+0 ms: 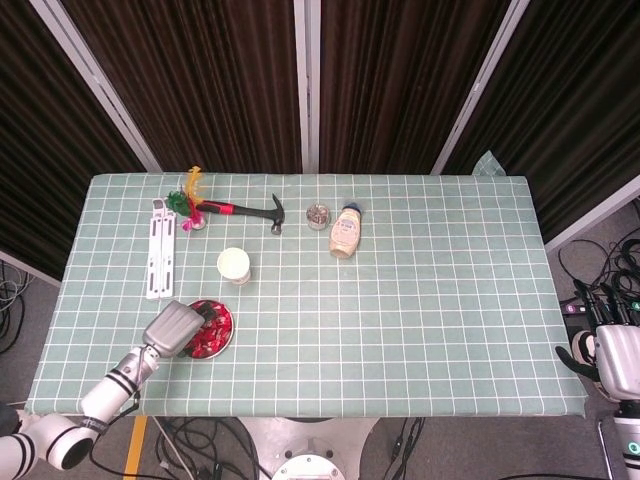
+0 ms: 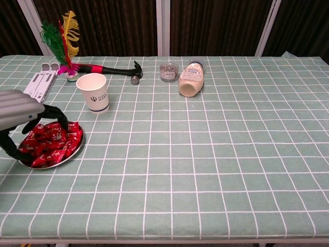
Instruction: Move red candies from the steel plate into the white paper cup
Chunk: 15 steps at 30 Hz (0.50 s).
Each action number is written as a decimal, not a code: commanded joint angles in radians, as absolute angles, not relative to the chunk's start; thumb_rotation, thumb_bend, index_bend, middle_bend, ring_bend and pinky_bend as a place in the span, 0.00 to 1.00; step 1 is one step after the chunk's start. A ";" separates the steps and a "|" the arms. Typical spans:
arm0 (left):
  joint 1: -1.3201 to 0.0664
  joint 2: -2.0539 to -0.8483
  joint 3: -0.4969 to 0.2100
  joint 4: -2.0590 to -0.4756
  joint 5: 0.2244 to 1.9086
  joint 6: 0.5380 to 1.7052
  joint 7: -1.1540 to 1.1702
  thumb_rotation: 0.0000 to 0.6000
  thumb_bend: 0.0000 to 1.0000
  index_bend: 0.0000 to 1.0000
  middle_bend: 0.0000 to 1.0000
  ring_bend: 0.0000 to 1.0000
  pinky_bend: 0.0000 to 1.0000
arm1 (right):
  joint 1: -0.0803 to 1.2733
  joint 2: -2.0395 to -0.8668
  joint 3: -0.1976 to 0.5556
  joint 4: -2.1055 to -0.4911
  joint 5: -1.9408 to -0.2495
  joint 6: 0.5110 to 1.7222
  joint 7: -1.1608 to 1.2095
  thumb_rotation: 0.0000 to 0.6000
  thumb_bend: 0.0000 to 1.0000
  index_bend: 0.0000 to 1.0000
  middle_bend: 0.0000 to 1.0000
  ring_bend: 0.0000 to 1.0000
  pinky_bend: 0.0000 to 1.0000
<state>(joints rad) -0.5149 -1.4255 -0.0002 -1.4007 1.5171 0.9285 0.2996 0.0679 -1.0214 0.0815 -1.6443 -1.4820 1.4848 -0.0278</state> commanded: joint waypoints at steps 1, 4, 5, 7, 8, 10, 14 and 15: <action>-0.520 -1.443 0.004 -1.386 1.500 0.919 0.324 1.00 0.16 0.37 0.38 0.63 1.00 | 0.067 -1.022 0.081 -1.643 -1.480 1.484 -0.027 1.00 0.10 0.06 0.21 0.06 0.20; -0.522 -1.462 0.006 -1.364 1.491 0.924 0.350 1.00 0.16 0.38 0.39 0.63 1.00 | 0.068 -1.023 0.081 -1.640 -1.477 1.482 -0.024 1.00 0.10 0.06 0.21 0.06 0.20; -0.521 -1.468 0.006 -1.356 1.489 0.929 0.358 1.00 0.16 0.39 0.40 0.64 1.00 | 0.068 -1.023 0.082 -1.640 -1.477 1.481 -0.024 1.00 0.10 0.06 0.21 0.06 0.20; -0.520 -1.476 0.008 -1.346 1.479 0.931 0.368 1.00 0.17 0.41 0.42 0.64 1.00 | 0.069 -1.022 0.082 -1.640 -1.476 1.480 -0.023 1.00 0.10 0.06 0.21 0.06 0.20; -0.520 -1.478 0.009 -1.344 1.477 0.932 0.369 1.00 0.18 0.41 0.43 0.64 1.00 | 0.069 -1.022 0.082 -1.640 -1.475 1.480 -0.022 1.00 0.10 0.06 0.21 0.06 0.20; -0.520 -1.483 0.011 -1.335 1.477 0.938 0.375 1.00 0.20 0.44 0.46 0.64 1.00 | 0.068 -1.022 0.082 -1.638 -1.473 1.479 -0.021 1.00 0.10 0.06 0.21 0.06 0.20; -0.520 -1.497 0.016 -1.311 1.480 0.949 0.371 1.00 0.22 0.48 0.53 0.67 1.00 | 0.067 -1.022 0.080 -1.636 -1.473 1.479 -0.018 1.00 0.10 0.06 0.21 0.06 0.21; -0.520 -1.499 0.018 -1.305 1.481 0.950 0.371 1.00 0.22 0.48 0.53 0.67 1.00 | 0.067 -1.021 0.080 -1.636 -1.473 1.479 -0.017 1.00 0.10 0.06 0.21 0.06 0.21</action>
<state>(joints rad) -0.5200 -1.4969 0.0159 -1.3081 1.4803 0.9487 0.3721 0.0668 -1.0214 0.0804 -1.6364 -1.4732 1.4790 -0.0168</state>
